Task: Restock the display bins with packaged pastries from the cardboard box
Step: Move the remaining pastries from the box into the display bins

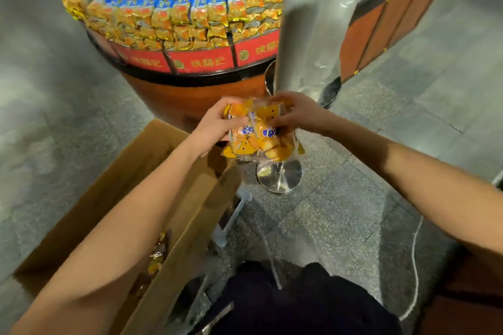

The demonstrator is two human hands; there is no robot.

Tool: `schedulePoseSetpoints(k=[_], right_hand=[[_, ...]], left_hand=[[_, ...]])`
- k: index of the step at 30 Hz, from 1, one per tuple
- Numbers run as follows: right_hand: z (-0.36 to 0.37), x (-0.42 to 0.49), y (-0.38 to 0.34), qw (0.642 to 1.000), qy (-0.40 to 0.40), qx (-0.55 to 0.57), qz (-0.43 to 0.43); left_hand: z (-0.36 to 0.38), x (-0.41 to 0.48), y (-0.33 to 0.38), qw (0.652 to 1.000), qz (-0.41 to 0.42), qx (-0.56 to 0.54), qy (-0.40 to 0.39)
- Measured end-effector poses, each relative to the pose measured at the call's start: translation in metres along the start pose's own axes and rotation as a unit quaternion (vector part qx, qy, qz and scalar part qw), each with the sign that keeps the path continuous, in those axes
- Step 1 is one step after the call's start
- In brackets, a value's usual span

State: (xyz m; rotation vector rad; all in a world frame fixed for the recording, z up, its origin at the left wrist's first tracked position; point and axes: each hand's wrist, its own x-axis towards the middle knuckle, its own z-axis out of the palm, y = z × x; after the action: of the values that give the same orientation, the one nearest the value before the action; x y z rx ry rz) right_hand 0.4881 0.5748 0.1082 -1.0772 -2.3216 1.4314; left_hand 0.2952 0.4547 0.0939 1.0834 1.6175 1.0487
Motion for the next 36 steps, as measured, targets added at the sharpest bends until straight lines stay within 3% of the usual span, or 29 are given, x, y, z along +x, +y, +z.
schedulePoseSetpoints(k=[11,17,21,25,29,36], right_hand=[[-0.145,-0.168,0.100,0.977,0.186,0.006,0.102],[-0.224,-0.272,0.149,0.947,0.273,0.029,0.165],[-0.262,-0.345,0.178,0.923,0.334,-0.039,0.185],[-0.282,-0.416,0.207,0.887,0.410,-0.045,0.209],[-0.293,-0.480,0.248,0.836,0.469,-0.015,0.284],[-0.328,-0.557,0.309,0.734,0.563,0.034,0.379]], left_hand=[[0.231,0.046,0.085,0.987,0.083,0.043,-0.133],[0.370,0.054,0.131,0.967,0.123,0.065,-0.213],[0.459,0.058,0.151,0.945,0.163,0.088,-0.270],[0.538,0.058,0.170,0.929,0.193,0.092,-0.302],[0.613,0.063,0.183,0.910,0.204,0.099,-0.345],[0.752,0.093,0.211,0.852,0.251,0.125,-0.443]])
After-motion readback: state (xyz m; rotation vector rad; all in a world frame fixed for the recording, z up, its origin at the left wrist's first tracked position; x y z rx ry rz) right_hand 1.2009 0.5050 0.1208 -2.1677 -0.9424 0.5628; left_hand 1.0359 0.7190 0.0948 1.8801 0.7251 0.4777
